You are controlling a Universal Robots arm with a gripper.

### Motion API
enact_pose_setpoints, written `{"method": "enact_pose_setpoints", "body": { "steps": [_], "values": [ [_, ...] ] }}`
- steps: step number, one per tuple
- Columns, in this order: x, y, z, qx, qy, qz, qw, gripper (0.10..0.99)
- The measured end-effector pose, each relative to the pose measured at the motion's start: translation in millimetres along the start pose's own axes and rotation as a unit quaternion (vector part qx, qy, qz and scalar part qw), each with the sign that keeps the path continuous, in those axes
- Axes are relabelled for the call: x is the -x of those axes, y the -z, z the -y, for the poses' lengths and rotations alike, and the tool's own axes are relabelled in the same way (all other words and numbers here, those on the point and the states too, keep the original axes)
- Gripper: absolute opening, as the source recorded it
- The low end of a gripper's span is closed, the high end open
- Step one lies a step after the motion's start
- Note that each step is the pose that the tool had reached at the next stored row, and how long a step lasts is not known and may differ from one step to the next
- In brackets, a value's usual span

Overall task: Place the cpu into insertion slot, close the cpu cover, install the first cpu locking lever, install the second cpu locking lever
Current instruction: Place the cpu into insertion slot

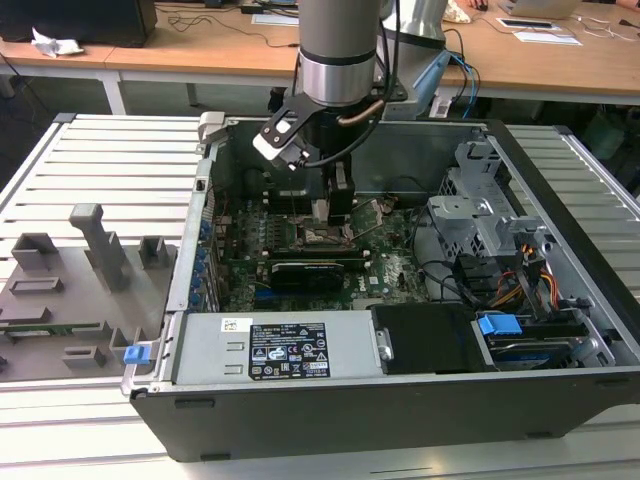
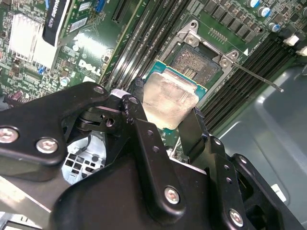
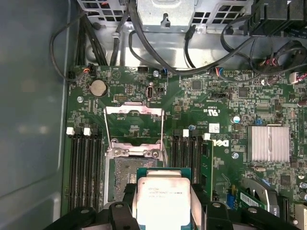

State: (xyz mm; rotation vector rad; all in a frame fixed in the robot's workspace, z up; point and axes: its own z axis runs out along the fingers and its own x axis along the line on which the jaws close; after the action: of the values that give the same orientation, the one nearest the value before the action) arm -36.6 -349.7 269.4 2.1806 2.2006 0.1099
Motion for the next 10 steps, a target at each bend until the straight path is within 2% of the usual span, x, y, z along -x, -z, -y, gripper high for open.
{"method": "enact_pose_setpoints", "body": {
  "steps": [6,10],
  "values": [
    [-2.1,-4.3,0.3,-0.0008,-0.011,0.0009,0.9999,0.533],
    [-2.1,-6.9,0.6,-0.0037,-0.011,0.001,0.9999,0.533]
  ]
}}
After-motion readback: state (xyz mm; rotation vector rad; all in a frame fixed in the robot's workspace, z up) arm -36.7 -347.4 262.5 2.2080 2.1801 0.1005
